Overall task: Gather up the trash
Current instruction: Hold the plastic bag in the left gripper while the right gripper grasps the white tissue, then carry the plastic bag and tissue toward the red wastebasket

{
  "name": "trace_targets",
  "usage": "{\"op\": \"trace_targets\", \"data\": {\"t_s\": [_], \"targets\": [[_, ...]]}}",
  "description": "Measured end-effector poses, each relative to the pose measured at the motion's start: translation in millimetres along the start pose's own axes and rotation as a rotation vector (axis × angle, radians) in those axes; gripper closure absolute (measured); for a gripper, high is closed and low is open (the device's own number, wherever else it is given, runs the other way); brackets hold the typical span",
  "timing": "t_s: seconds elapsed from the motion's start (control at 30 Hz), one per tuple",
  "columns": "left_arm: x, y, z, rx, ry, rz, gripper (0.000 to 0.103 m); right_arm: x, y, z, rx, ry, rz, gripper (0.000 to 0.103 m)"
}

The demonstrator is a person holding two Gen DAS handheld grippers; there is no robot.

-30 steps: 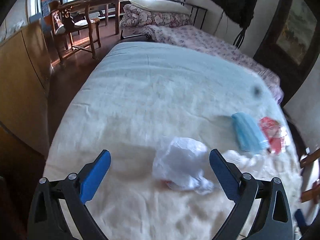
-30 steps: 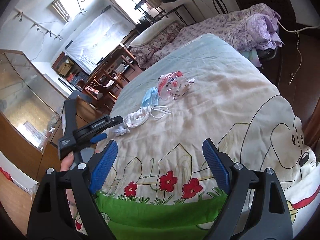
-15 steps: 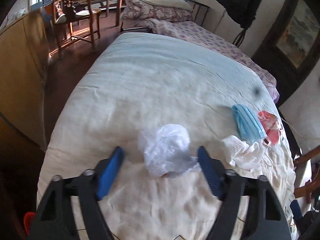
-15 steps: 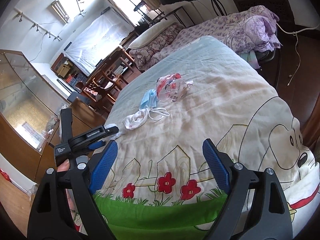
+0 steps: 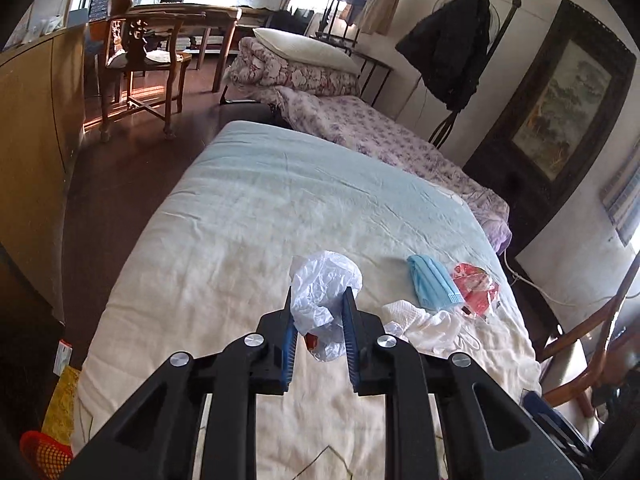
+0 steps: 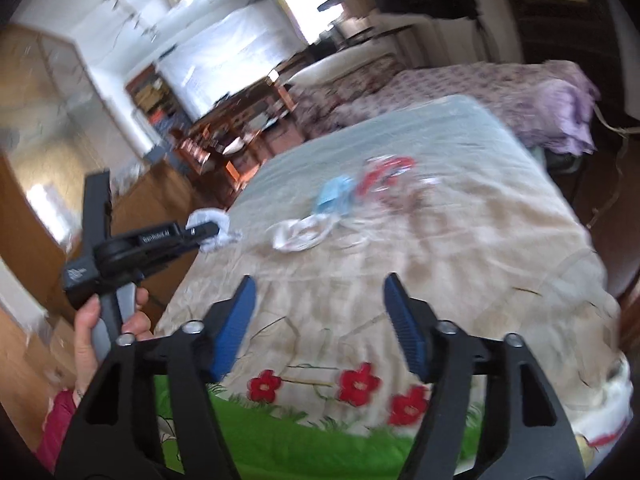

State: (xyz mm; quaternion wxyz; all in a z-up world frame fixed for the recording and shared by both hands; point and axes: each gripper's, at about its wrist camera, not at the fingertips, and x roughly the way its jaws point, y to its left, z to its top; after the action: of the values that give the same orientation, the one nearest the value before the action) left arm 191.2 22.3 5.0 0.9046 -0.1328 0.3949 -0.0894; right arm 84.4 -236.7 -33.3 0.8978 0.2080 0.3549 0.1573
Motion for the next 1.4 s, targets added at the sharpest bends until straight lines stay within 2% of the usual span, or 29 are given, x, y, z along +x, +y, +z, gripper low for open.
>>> {"op": "trace_targets", "data": {"t_s": [0.17,0.3,0.37,0.4,0.43,0.47,0.5,0.63,0.73,1.0,1.4], "targets": [[-10,4,4,-0.024,-0.036,0.007,0.082,49,5,20,0.044,0.115,0.046,0.051],[-10,2,3,-0.015,-0.032,0.012,0.082,80,7,28,0.098,0.146,0.052,0.051],[-9,0,3,0.000,-0.030,0.020,0.082,92,8,30,0.112,0.137,0.024,0.051],[-9,-1,3,0.007,-0.030,0.025,0.082,98,8,31,0.112,0.131,-0.008,0.055],[-8,-1,3,0.009,-0.027,0.026,0.082,101,7,30,0.113,0.123,-0.033,0.064],[-7,0,3,0.008,-0.025,0.026,0.082,102,7,30,0.114,0.121,-0.038,0.091],[-7,0,3,0.003,-0.022,0.025,0.082,97,6,29,0.123,0.110,-0.020,0.099],[-10,6,3,-0.016,-0.030,0.016,0.082,50,16,27,0.072,-0.008,0.053,0.099],[-13,7,2,-0.018,-0.035,0.012,0.082,20,14,15,0.062,-0.039,0.093,0.099],[-19,-1,-3,0.014,-0.041,0.000,0.082,-6,2,-7,0.043,0.001,0.045,0.098],[-37,-18,-17,0.085,-0.084,-0.061,0.082,-7,0,-5,0.052,-0.011,0.034,0.098]]}}
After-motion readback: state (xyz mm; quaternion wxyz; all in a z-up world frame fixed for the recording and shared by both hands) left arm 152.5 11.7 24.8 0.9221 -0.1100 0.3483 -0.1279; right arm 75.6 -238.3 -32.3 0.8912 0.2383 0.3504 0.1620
